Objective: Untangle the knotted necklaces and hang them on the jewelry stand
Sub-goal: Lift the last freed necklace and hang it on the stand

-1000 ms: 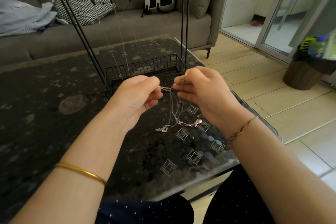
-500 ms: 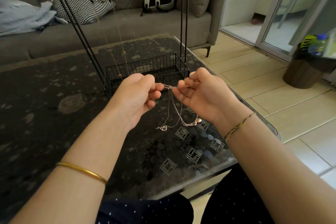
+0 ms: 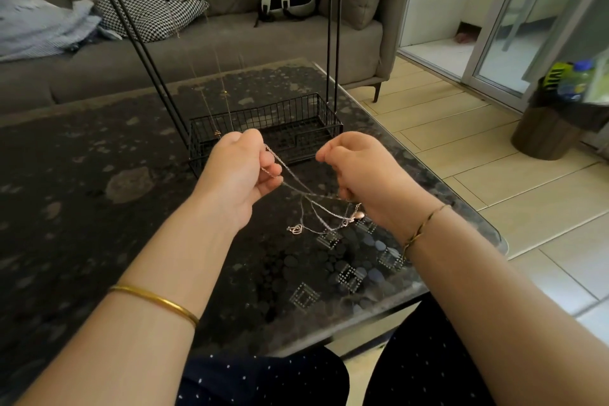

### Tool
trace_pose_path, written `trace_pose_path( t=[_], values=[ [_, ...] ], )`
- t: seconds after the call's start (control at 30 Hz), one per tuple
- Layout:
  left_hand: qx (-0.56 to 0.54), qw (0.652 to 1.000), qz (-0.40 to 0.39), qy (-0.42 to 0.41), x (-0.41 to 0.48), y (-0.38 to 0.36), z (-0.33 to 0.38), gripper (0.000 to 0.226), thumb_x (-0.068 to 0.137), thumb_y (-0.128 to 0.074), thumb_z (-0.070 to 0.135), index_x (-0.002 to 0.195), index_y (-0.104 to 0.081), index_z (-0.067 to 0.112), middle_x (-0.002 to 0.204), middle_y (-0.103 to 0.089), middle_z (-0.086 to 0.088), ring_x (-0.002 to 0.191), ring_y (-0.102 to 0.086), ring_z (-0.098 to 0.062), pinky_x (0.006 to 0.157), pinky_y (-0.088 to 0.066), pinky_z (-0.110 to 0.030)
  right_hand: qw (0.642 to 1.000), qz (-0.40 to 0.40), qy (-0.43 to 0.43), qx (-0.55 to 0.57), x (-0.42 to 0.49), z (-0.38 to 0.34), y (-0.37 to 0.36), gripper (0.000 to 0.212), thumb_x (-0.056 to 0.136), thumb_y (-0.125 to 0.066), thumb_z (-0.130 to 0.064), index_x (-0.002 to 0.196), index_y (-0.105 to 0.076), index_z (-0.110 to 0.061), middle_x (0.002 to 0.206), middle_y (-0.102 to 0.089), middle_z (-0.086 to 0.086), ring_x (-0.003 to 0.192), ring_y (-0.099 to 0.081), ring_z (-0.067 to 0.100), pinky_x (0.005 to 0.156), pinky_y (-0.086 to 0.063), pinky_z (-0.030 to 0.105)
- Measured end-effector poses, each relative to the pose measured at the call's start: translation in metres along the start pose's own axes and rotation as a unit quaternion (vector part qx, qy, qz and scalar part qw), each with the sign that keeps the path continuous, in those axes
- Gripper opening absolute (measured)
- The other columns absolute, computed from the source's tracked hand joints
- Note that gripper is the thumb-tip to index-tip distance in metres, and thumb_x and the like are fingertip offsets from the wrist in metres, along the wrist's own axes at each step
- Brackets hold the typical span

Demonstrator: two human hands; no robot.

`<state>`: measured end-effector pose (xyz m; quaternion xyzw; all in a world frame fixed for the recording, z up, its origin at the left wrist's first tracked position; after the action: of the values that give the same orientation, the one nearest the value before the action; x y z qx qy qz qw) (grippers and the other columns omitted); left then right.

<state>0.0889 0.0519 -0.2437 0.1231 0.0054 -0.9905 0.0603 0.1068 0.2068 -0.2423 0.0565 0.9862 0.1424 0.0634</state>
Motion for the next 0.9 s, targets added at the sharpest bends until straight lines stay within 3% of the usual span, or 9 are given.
trace_pose_path(
  t=[0.1, 0.3, 0.4, 0.53, 0.67, 0.73, 0.8, 0.83, 0.9],
  values=[
    [-0.044, 0.999, 0.003, 0.015, 0.000, 0.003, -0.001, 0.017, 0.094, -0.037, 0.008, 0.085, -0.049, 0.015, 0.051, -0.041, 0.006, 0.045, -0.041, -0.007, 0.054, -0.048, -0.025, 0.995, 0.001, 0.026, -0.096, 0.000, -0.003, 0.004, 0.013, 0.091, -0.053, -0.016, 0.092, -0.064, -0.008, 0.068, -0.052, -0.003, 0.055, -0.043, 0.008, 0.052, -0.039, 0.021],
    [-0.037, 0.999, 0.009, -0.017, -0.002, 0.010, 0.007, 0.015, 0.095, -0.044, 0.003, 0.100, -0.057, 0.011, 0.088, -0.067, -0.002, 0.046, -0.030, -0.004, 0.036, -0.025, -0.014, 0.970, -0.040, 0.047, -0.236, 0.002, 0.002, 0.004, 0.014, 0.086, -0.061, -0.022, 0.083, -0.069, -0.012, 0.069, -0.060, -0.002, 0.058, -0.048, 0.007, 0.054, -0.039, 0.021],
    [-0.029, 0.999, 0.016, -0.035, 0.000, 0.013, 0.009, 0.019, 0.095, -0.047, 0.002, 0.107, -0.058, 0.011, 0.099, -0.071, -0.001, 0.042, -0.027, -0.004, 0.034, -0.023, -0.014, 0.959, -0.059, 0.040, -0.273, 0.003, 0.006, 0.003, 0.020, 0.085, -0.064, -0.033, 0.082, -0.071, -0.015, 0.070, -0.063, -0.004, 0.064, -0.055, 0.009, 0.059, -0.046, 0.024],
    [-0.010, 0.998, 0.026, -0.053, 0.002, 0.016, 0.009, 0.021, 0.093, -0.056, 0.009, 0.112, -0.059, 0.016, 0.107, -0.067, 0.000, 0.040, -0.028, -0.003, 0.034, -0.022, -0.015, 0.939, -0.069, 0.034, -0.334, 0.004, 0.012, 0.003, 0.017, 0.081, -0.069, -0.038, 0.080, -0.071, -0.021, 0.084, -0.069, -0.004, 0.083, -0.063, 0.013, 0.081, -0.055, 0.036],
    [0.064, 0.992, 0.042, -0.098, 0.007, 0.021, 0.013, 0.025, 0.095, -0.049, 0.007, 0.113, -0.057, 0.021, 0.113, -0.064, 0.003, 0.045, -0.032, -0.004, 0.034, -0.026, -0.014, 0.927, -0.077, 0.014, -0.368, 0.007, 0.018, 0.009, 0.010, 0.083, -0.068, -0.032, 0.077, -0.069, -0.024, 0.076, -0.066, -0.007, 0.073, -0.060, 0.011, 0.078, -0.054, 0.033],
    [0.094, 0.987, 0.054, -0.120, 0.008, 0.023, 0.015, 0.033, 0.093, -0.044, 0.000, 0.114, -0.057, 0.022, 0.119, -0.063, 0.006, 0.057, -0.047, -0.008, 0.042, -0.040, -0.017, 0.926, -0.081, 0.002, -0.368, 0.009, 0.022, 0.011, 0.013, 0.086, -0.065, -0.030, 0.073, -0.066, -0.027, 0.066, -0.063, -0.007, 0.063, -0.056, 0.010, 0.075, -0.054, 0.032],
    [0.128, 0.980, 0.063, -0.139, 0.007, 0.024, 0.015, 0.040, 0.089, -0.041, -0.007, 0.111, -0.056, 0.023, 0.123, -0.062, 0.008, 0.097, -0.064, -0.023, 0.081, -0.056, -0.036, 0.928, -0.054, -0.002, -0.369, 0.012, 0.023, 0.017, 0.021, 0.087, -0.063, -0.026, 0.067, -0.061, -0.030, 0.069, -0.064, -0.006, 0.068, -0.060, 0.013, 0.077, -0.056, 0.036],
    [0.158, 0.974, 0.066, -0.150, 0.007, 0.023, 0.016, 0.043, 0.087, -0.039, -0.009, 0.110, -0.055, 0.023, 0.123, -0.061, 0.009, 0.113, -0.059, -0.025, 0.096, -0.048, -0.043, 0.927, -0.035, -0.006, -0.374, 0.013, 0.023, 0.022, 0.023, 0.087, -0.062, -0.024, 0.066, -0.060, -0.030, 0.074, -0.066, -0.004, 0.073, -0.063, 0.016, 0.077, -0.057, 0.038],
    [0.204, 0.961, 0.067, -0.176, 0.009, 0.024, 0.016, 0.048, 0.084, -0.038, -0.012, 0.111, -0.053, 0.025, 0.125, -0.060, 0.008, 0.120, -0.053, -0.013, 0.102, -0.043, -0.036, 0.921, -0.007, -0.013, -0.389, 0.015, 0.023, 0.028, 0.022, 0.087, -0.061, -0.023, 0.066, -0.061, -0.030, 0.082, -0.068, -0.003, 0.080, -0.065, 0.021, 0.076, -0.057, 0.040]
  ],
)
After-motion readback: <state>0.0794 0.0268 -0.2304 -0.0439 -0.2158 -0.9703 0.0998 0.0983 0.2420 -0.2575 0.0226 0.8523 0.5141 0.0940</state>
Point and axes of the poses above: each hand's wrist, its own x-axis towards the middle knuckle, its own y-axis out of the back of the hand, z = x × y, the point moved 8 cm from there along x, towards the middle knuckle
